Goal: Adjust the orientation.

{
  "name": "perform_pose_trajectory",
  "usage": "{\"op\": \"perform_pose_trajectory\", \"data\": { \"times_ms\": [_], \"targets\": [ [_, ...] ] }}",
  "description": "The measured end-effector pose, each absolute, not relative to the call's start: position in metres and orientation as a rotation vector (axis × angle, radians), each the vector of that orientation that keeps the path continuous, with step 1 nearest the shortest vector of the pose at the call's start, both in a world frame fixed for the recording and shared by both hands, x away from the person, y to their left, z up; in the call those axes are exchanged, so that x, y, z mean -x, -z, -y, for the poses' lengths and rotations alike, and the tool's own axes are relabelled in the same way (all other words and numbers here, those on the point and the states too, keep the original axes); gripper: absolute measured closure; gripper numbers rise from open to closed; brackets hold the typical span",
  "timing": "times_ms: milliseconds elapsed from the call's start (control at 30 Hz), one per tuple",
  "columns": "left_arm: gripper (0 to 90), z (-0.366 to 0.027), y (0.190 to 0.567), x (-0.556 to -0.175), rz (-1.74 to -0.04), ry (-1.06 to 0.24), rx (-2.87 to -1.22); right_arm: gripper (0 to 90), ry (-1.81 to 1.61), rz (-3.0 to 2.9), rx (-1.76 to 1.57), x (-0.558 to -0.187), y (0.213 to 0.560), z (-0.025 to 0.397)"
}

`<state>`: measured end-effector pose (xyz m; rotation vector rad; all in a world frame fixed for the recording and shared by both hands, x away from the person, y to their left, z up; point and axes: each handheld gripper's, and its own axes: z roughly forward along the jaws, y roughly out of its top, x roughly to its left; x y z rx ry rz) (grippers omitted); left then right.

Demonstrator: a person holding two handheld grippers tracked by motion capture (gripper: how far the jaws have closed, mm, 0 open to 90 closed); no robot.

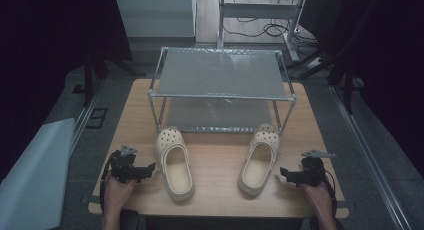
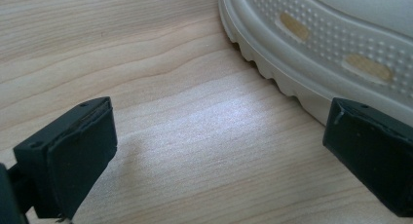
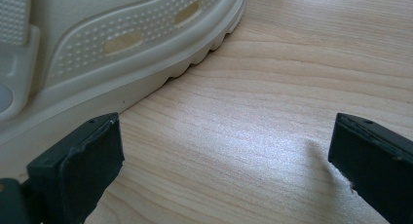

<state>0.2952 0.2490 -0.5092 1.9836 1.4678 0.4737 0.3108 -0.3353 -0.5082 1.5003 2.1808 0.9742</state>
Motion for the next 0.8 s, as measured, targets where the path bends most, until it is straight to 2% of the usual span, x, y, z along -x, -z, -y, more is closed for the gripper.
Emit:
{"op": "perform_pose_trajectory", "data": {
  "times_ms": [800],
  "targets": [
    [0.0,-0.244,0.481,-0.28,-1.406,-0.469,-1.999,1.9,-0.99,-2.195,-1.524,-0.311,0.508,0.34]
  ]
}}
